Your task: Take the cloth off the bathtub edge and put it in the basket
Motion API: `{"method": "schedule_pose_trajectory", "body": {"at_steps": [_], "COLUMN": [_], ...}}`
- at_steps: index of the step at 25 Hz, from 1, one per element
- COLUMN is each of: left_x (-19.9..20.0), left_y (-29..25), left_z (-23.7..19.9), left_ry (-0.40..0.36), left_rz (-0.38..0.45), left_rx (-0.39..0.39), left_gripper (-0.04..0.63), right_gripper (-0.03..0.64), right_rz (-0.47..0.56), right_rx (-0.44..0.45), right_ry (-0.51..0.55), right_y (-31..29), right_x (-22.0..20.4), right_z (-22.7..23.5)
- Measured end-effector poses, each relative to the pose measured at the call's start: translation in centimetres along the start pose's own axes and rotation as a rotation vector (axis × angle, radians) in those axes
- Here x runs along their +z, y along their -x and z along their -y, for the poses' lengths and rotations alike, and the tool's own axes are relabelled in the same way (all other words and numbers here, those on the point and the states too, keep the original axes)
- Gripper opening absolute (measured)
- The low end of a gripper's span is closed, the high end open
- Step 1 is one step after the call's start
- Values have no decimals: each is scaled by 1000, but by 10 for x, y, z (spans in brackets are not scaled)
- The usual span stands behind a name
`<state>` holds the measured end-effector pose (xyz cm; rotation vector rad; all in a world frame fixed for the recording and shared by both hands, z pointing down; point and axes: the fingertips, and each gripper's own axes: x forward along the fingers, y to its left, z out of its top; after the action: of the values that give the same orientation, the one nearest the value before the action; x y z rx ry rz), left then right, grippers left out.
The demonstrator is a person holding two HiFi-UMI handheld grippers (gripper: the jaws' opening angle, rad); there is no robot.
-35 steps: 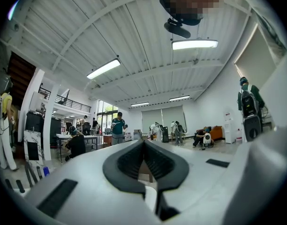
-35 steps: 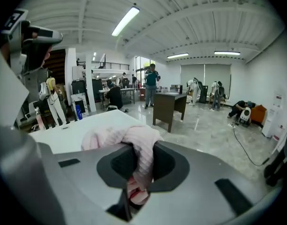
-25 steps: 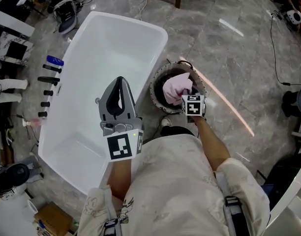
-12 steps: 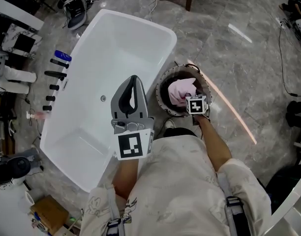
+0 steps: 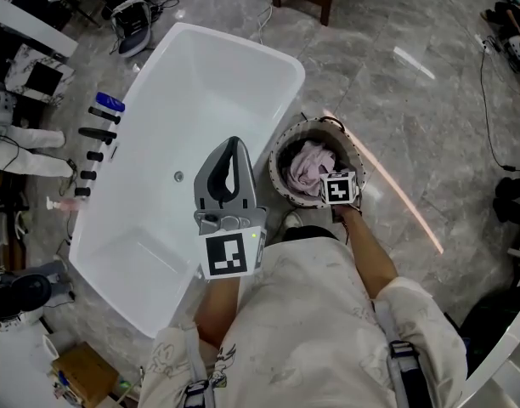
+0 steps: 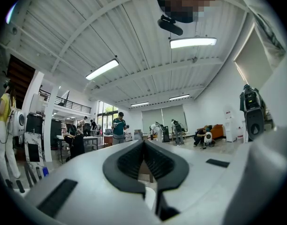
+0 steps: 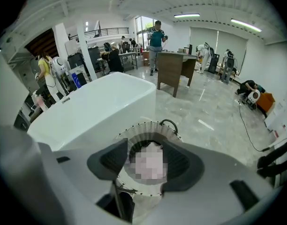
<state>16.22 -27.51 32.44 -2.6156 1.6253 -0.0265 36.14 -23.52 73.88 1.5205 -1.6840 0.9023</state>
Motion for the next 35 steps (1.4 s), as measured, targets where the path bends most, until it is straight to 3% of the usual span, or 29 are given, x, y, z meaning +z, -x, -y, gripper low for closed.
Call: {"method": "schedule_pose_trajectory", "body": {"at_steps": [6,16,27,35], "left_x": [0,5,8,11], "left_y": [2,7,15,32], "left_z": [-4,-9,-24,-44], "left_ry": [6,19,49,58], "left_rz": [5,4,13,14], "left_rx": [5,23,80,137], "left_gripper": [3,3,3,3], "right_gripper": [218,216,213,213], "right_rz": [95,348,666,811], "right_rx": [11,28,143,120], "right_ry": [22,33,-40,63], "right_y": [26,98,208,262], "right_x": [36,128,222,256], "right_z": [-4,-10,-26,-51]}}
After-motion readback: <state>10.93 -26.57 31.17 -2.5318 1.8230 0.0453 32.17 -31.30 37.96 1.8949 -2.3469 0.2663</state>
